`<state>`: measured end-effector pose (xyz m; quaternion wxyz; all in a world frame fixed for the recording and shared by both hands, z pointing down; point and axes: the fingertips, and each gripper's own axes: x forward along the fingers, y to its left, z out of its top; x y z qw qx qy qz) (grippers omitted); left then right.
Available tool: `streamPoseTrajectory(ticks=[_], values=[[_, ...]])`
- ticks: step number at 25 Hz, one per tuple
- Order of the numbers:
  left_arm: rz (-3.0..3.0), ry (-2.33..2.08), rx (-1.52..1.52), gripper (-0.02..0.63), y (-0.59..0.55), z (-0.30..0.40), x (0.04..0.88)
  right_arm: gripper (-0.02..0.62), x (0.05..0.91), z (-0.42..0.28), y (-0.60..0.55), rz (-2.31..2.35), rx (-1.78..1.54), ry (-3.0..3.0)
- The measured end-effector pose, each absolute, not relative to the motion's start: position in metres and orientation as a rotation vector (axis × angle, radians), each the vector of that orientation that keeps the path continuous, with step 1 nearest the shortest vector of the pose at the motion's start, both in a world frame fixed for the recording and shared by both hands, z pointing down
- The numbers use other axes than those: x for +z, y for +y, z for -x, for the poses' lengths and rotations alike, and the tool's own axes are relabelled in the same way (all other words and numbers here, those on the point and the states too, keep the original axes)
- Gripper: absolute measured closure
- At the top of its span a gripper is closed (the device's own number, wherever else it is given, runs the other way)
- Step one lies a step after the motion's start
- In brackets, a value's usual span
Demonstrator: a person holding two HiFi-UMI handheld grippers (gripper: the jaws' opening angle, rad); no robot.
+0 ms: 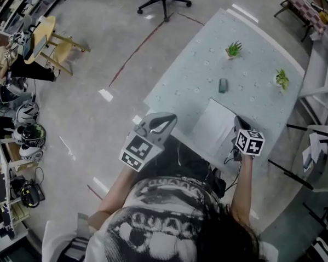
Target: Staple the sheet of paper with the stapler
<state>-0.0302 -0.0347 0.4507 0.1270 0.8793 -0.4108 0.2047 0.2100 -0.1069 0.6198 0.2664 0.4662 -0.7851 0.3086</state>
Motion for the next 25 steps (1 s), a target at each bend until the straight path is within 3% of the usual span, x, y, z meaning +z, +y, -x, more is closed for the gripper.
streamPoseTrajectory(ticks=[25], values=[[-2.563,-1.202,0.574,0.603,-0.058,0.099,0.45,0.589,0.621,-0.237,-0.153,-1.504,0.885,-1.948]])
